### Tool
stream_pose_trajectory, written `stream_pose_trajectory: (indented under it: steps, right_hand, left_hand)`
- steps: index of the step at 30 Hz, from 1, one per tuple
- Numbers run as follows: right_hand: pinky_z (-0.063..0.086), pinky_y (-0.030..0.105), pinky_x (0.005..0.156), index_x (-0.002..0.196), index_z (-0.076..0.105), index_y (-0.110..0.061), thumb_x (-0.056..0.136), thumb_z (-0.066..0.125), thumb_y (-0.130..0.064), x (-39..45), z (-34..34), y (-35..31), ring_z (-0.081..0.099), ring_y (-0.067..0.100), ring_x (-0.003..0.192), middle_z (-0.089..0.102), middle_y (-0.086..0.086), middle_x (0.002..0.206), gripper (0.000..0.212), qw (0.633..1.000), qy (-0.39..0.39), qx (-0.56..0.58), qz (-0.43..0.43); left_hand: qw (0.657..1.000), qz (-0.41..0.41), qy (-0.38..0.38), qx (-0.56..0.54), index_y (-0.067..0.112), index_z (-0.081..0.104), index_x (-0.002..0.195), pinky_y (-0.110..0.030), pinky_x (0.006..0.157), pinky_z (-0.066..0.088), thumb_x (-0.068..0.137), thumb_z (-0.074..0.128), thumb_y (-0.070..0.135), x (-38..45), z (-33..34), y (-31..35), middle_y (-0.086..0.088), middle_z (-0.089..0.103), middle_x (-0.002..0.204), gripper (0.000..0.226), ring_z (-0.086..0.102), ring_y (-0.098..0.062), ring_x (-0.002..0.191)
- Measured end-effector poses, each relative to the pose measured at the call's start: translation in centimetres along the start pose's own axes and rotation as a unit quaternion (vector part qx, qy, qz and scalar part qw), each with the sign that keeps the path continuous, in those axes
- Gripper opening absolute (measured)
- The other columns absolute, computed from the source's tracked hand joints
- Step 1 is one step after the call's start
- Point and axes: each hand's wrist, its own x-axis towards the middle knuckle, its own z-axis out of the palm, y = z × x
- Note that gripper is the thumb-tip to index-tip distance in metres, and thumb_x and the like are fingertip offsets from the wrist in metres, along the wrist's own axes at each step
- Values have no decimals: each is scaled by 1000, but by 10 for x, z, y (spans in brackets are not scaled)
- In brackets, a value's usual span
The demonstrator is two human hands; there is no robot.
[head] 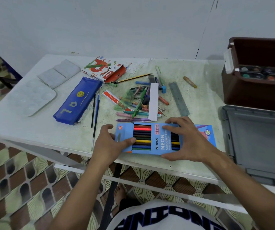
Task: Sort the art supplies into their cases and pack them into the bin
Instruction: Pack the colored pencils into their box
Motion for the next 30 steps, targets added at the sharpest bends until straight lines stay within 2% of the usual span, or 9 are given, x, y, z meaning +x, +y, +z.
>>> stream_pose_trajectory:
  steps: [2, 5, 7, 9, 13, 17, 21, 27, 30]
  right_hand:
    - [27, 30, 105, 129, 56, -25, 51, 70, -73, 0, -2, 0, 28, 3, 122, 37, -19, 127, 93, 1000, 7, 12, 10]
    - [26, 28, 104, 130, 55, -26, 51, 70, -73, 1, -5, 0, 27, 2, 123, 36, -20, 127, 93, 1000, 5, 16, 21]
    - [28, 30, 106, 130, 54, -26, 51, 69, -73, 1, -5, 0, 27, 4, 124, 35, -20, 128, 94, 1000, 3, 7, 22]
    - [28, 32, 107, 131, 54, -25, 52, 68, -75, 1, -4, -2, 27, 5, 124, 34, -20, 128, 95, 1000, 1, -2, 21]
    - [26, 28, 106, 133, 53, -23, 52, 67, -75, 1, 2, -8, 26, 5, 125, 34, -18, 131, 97, 1000, -1, -2, 11]
    - [24, 25, 102, 132, 53, -21, 52, 67, -75, 1, 3, -9, 25, 4, 121, 38, -13, 133, 98, 1000, 23, -11, 10]
    - [24, 24, 102, 129, 56, -20, 51, 65, -76, -2, 2, -7, 29, 9, 124, 42, -9, 135, 96, 999, 32, -7, 13]
    - [28, 26, 101, 126, 59, -18, 52, 66, -74, -4, 4, -7, 33, 11, 122, 44, -5, 134, 94, 999, 48, -3, 12]
    - [30, 27, 100, 124, 60, -18, 53, 69, -72, -2, 4, -7, 34, 11, 119, 46, -5, 132, 90, 998, 58, 5, 11]
  left_hand:
    - [995, -5, -57, -87, 17, 61, 116, -17, 57, 46, 72, 78, 41, 2, -8, 1, 0, 66, 98, 53, 62, -8, 76]
    - [976, -3, -112, -187, 28, 68, 96, -31, 64, 46, 85, 67, 31, 6, -14, -1, 3, 72, 89, 12, 61, -17, 79]
    - [968, -11, -119, -219, 23, 68, 102, -36, 69, 55, 86, 67, 23, 10, -13, -2, 2, 75, 90, 16, 68, -21, 85]
    - [965, -25, -117, -233, 18, 67, 104, -33, 64, 58, 83, 70, 19, 10, -8, 1, -4, 75, 91, 22, 72, -22, 82]
    - [971, 2, -132, -201, 11, 69, 100, -28, 54, 56, 78, 76, 18, 3, 13, 9, -4, 75, 85, 24, 72, -17, 74]
    - [979, 41, -114, -166, 16, 71, 96, -25, 51, 55, 78, 78, 22, 1, 23, 18, 1, 75, 80, 20, 72, -13, 69]
    - [980, 20, -108, -163, 10, 71, 96, -35, 59, 59, 76, 80, 18, 6, 25, 21, -5, 75, 86, 23, 73, -18, 74]
    - [978, 5, -124, -169, 13, 69, 97, -29, 52, 54, 76, 79, 16, 10, 28, 25, -5, 74, 89, 23, 72, -19, 73]
    - [973, -18, -133, -190, 13, 69, 101, -29, 55, 52, 77, 78, 16, 14, 27, 28, -6, 74, 92, 26, 72, -22, 78]
